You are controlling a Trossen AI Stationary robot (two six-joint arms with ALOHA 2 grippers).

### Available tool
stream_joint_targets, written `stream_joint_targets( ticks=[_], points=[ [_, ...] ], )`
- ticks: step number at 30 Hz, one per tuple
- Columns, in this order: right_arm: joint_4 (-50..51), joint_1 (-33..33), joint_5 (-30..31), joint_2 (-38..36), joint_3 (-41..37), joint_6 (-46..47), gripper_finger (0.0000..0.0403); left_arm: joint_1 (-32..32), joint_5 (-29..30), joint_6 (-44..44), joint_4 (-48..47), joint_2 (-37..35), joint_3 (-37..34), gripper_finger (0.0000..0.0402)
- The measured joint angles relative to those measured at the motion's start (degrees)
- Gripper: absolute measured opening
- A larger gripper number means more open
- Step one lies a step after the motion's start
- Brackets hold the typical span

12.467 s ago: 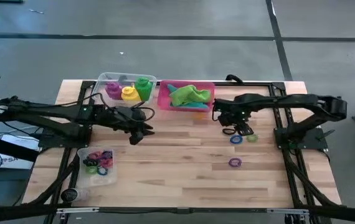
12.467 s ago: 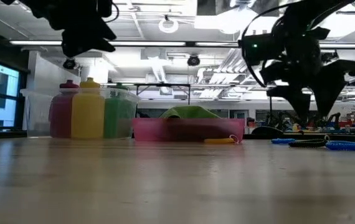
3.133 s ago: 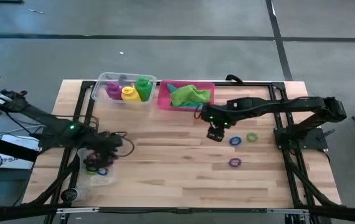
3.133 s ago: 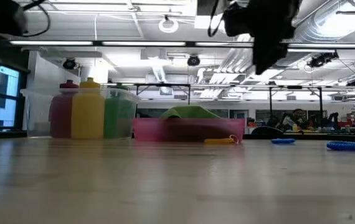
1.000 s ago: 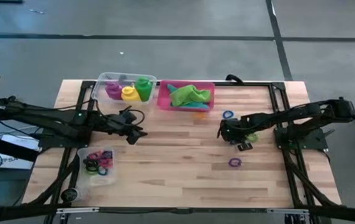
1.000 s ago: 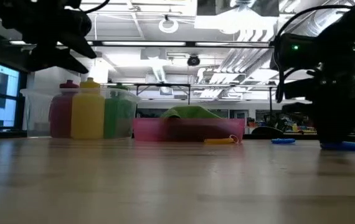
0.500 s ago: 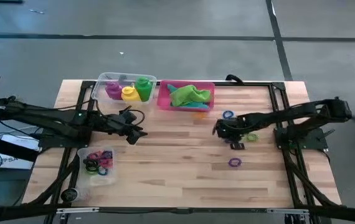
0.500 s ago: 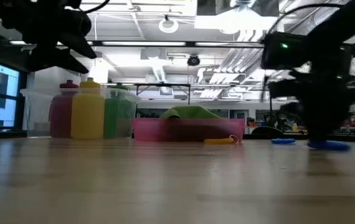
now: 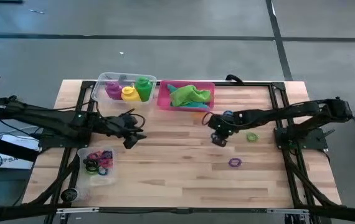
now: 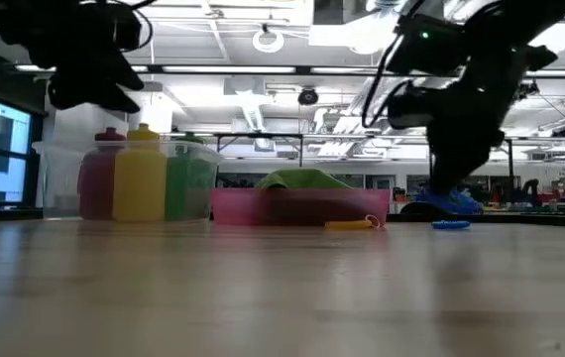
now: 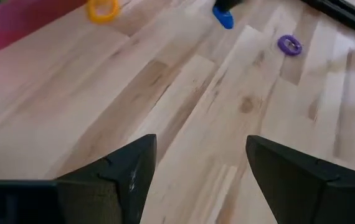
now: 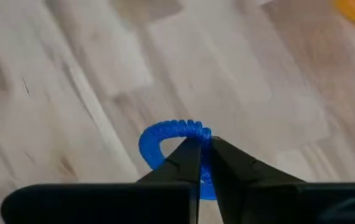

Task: Pick & Place Sports Items
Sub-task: Put the blue spring keychain into the bottom transparent bin

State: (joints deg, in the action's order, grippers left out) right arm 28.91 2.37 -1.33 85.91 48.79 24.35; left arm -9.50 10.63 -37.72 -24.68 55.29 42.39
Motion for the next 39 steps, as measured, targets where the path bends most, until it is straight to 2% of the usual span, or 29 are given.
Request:
stream_joint_targets(
  ticks=[4, 13, 23, 27, 32, 36, 39],
  points=[
    [-3.0, -0.8, 2.7, 0.0, 1.1, 10.6, 0.0001, 0.0, -0.3, 5.3, 0.1, 0.0, 0.0, 0.0203],
    [-14.4, -2.0, 8.9, -0.1, 2.1, 21.7, 0.0, 0.0, -0.4, 14.8, 0.3, 0.0, 0.0, 0.0203],
    [-19.5, -2.0, 8.7, -0.1, 2.1, 23.9, 0.0, 0.0, -1.5, 15.5, 0.7, 0.0, 0.0, 0.0203],
    [-22.6, -2.0, 8.5, -0.2, 2.1, 20.7, 0.0, 0.0, -1.5, 15.5, 1.7, 0.0, 0.0, 0.0203],
    [-28.7, -2.0, 9.1, -0.2, 2.1, 9.8, 0.0, 0.0, 0.1, 16.6, 4.5, 1.6, 0.0, 0.0203],
    [-33.6, -2.0, 9.3, -0.2, 2.1, 1.7, 0.0, -0.4, 0.1, 19.7, 12.2, 5.5, 0.0, 0.0203],
    [-35.5, -2.0, 9.3, -0.2, 2.1, -3.3, 0.0, -0.5, 0.1, 22.0, 23.4, 10.8, 0.0, 0.0203]
  ],
)
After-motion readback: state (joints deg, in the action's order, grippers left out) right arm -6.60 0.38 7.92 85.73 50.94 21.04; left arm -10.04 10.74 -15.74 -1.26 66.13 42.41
